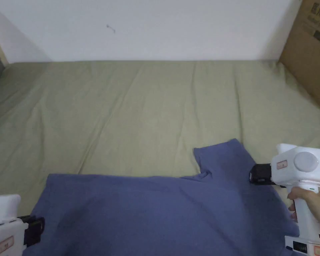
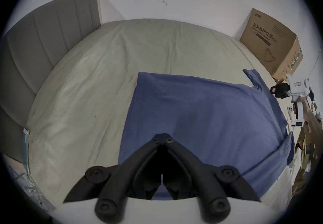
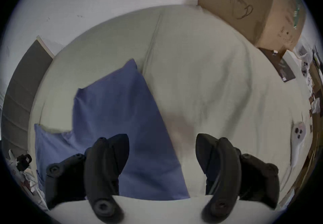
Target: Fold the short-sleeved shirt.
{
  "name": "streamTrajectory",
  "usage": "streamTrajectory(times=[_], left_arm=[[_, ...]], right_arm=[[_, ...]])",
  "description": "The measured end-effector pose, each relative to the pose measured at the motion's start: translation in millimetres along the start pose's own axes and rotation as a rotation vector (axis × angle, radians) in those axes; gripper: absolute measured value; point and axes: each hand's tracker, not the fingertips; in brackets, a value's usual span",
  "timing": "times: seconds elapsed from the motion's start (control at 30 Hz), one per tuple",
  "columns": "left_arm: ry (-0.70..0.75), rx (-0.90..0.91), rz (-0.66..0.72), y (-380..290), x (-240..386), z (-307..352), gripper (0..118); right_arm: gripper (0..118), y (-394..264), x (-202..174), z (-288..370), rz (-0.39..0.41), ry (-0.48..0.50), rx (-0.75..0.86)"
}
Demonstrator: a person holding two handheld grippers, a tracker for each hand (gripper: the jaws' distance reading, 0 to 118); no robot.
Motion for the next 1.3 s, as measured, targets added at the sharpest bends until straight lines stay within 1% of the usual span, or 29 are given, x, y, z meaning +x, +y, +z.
streamTrajectory(times=[0.07, 0.1, 0.13, 0.17, 0.2, 0.23, 0.27, 0.33, 0.37, 0.4, 0.43, 0.47, 0.5, 0.57, 0.6, 0.63, 0.67, 0.8, 0.83, 0.87, 0.9, 0.93, 0.97, 1.0, 1.03, 1.1, 1.2, 1.3], left_arm=[[0.01, -0.013, -0.007, 1.2, -1.7, -7.9, 0], [0.013, -0.022, -0.006, 1.2, -2.8, -11.3, 0], [0.013, -0.03, -0.001, 0.9, -4.1, -13.2, 0], [0.008, -0.035, 0.0, 0.4, -5.8, -15.6, 0], [0.011, -0.038, 0.003, 1.3, -6.5, -16.2, 0], [0.015, -0.038, 0.007, 2.1, -7.5, -17.7, 0], [0.015, -0.039, 0.011, 4.1, -9.1, -20.3, 0], [0.027, -0.025, 0.028, 8.6, -11.0, -21.9, 0], [0.018, -0.018, 0.034, 13.4, -13.3, -23.7, 0], [0.019, -0.012, 0.038, 18.9, -14.5, -25.9, 0], [0.019, -0.008, 0.038, 24.9, -15.7, -28.8, 0], [0.023, 0.002, 0.036, 33.7, -17.6, -31.4, 3], [0.033, 0.02, 0.039, 42.5, -18.6, -35.2, 14], [0.028, 0.018, 0.042, 64.6, -22.3, -52.0, 84], [0.027, 0.009, 0.049, 74.8, -24.5, -62.0, 106], [0.028, 0.012, 0.054, 82.9, -25.6, -69.3, 111], [0.025, 0.021, 0.065, 93.2, -26.2, -78.3, 107], [0.016, -0.019, 0.079, 114.3, -21.5, -112.9, 106], [0.013, -0.033, 0.071, 114.4, -19.5, -119.8, 95], [0.013, -0.068, 0.057, 112.0, -16.8, -127.3, 66], [0.022, -0.133, 0.054, 108.4, -14.4, -135.0, 47], [0.101, -0.137, -0.004, 104.7, -12.4, -138.2, 45], [0.032, -0.09, -0.026, 107.0, -13.4, -129.7, 37], [0.028, -0.11, 0.015, 112.2, -16.3, -122.5, 17], [0.021, -0.108, 0.021, 116.2, -18.5, -116.7, 1], [-0.006, -0.1, 0.037, 120.2, -16.9, -104.8, 1], [0.033, -0.047, -0.085, 118.9, -2.9, -77.7, 1], [0.022, -0.012, -0.111, 115.8, 2.7, -44.6, 1]], right_arm=[[78, -4.2, -2.1, -15.9, 0.04, -0.031, -0.047], [72, -5.8, -3.1, -14.4, 0.036, -0.023, -0.021], [55, -6.9, -5.3, -8.6, 0.029, -0.026, -0.012], [40, -9.0, -9.4, 1.0, 0.06, -0.035, 0.023], [29, -10.3, -13.1, 6.6, 0.123, -0.077, 0.033], [29, -10.5, -14.6, 9.5, 0.167, -0.09, 0.027], [0, -8.7, -16.2, 11.9, 0.14, -0.068, 0.012], [0, -5.3, -14.0, 14.1, 0.136, -0.056, 0.006], [0, -3.3, -12.0, 16.5, 0.095, -0.045, 0.006], [0, 0.1, -10.2, 16.6, 0.082, -0.038, 0.005], [0, 0.8, -9.6, 19.3, 0.083, -0.037, 0.013], [0, 1.4, -9.5, 23.2, 0.084, -0.029, 0.02], [0, 1.7, -10.5, 25.7, 0.09, -0.02, 0.022], [0, 2.4, -13.7, 26.7, 0.113, -0.031, 0.026], [0, 2.3, -13.1, 26.3, 0.111, -0.031, 0.025], [0, 2.2, -12.3, 26.3, 0.107, -0.029, 0.026], [0, 1.9, -11.7, 24.4, 0.099, -0.025, 0.026], [0, 1.8, -9.2, 22.4, 0.082, -0.013, 0.025], [0, 1.7, -8.9, 22.2, 0.081, -0.011, 0.026], [0, 1.4, -8.3, 21.6, 0.079, -0.01, 0.026], [0, 1.0, -7.8, 21.0, 0.075, -0.009, 0.025], [0, 0.7, -8.6, 20.8, 0.07, -0.007, 0.025], [0, 0.3, -9.0, 21.2, 0.064, -0.007, 0.025], [0, -0.2, -8.7, 23.7, 0.06, -0.007, 0.028], [0, -0.5, -8.5, 27.0, 0.055, -0.004, 0.035], [0, -0.8, -10.1, 37.1, 0.048, 0.008, 0.05], [0, -2.8, -14.0, 60.0, 0.05, 0.026, 0.077], [0, -9.2, -17.5, 89.7, 0.068, 0.021, 0.11]])
